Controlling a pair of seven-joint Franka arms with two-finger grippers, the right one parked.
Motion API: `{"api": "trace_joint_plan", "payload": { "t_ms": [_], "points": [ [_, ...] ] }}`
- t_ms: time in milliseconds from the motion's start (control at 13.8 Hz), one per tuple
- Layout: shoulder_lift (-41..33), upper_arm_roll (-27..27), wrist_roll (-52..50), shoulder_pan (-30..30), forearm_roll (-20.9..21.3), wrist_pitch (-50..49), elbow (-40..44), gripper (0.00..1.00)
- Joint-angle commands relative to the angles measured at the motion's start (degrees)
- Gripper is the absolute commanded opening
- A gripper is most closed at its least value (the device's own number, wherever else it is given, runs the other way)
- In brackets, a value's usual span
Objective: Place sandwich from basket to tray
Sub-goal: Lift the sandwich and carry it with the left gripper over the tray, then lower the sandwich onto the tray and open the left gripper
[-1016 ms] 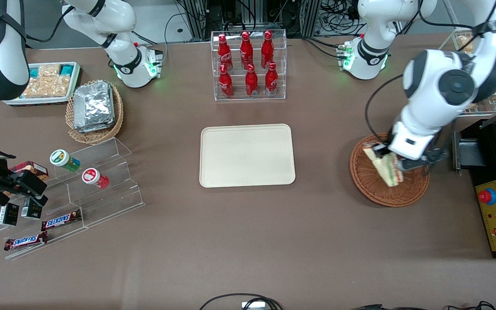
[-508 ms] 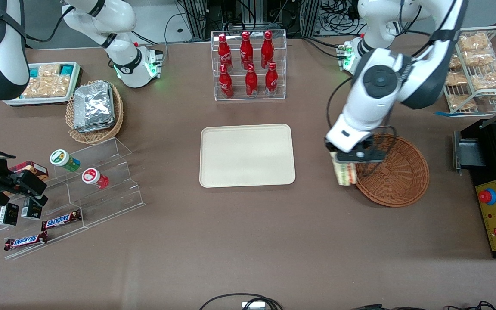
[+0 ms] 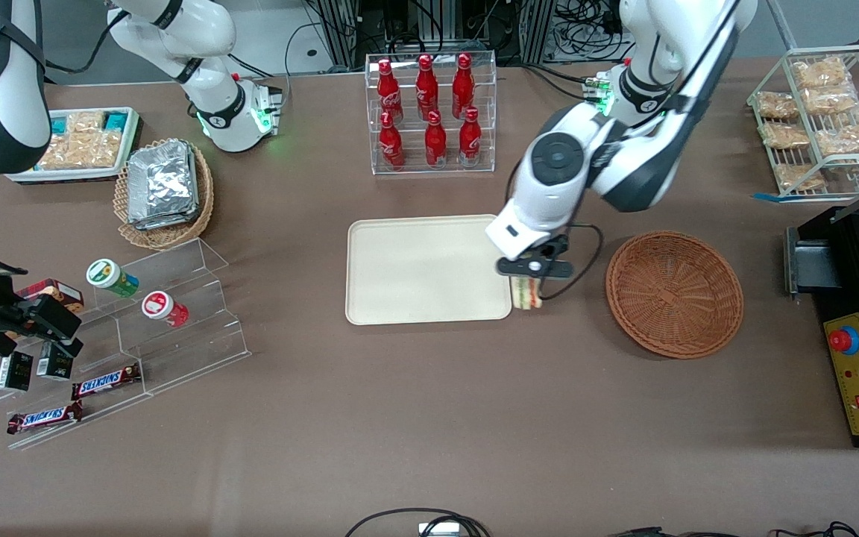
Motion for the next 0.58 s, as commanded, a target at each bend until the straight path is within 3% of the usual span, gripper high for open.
{"api": "trace_joint_plan", "payload": {
  "t_ms": [0,508],
  "points": [
    [6.39,0.25,-6.39,-4.18,4.97,0.92,4.59,0.0],
    [15.81,0.25,-13.87,-10.87,10.96,6.45,5.48,0.0]
  ]
}}
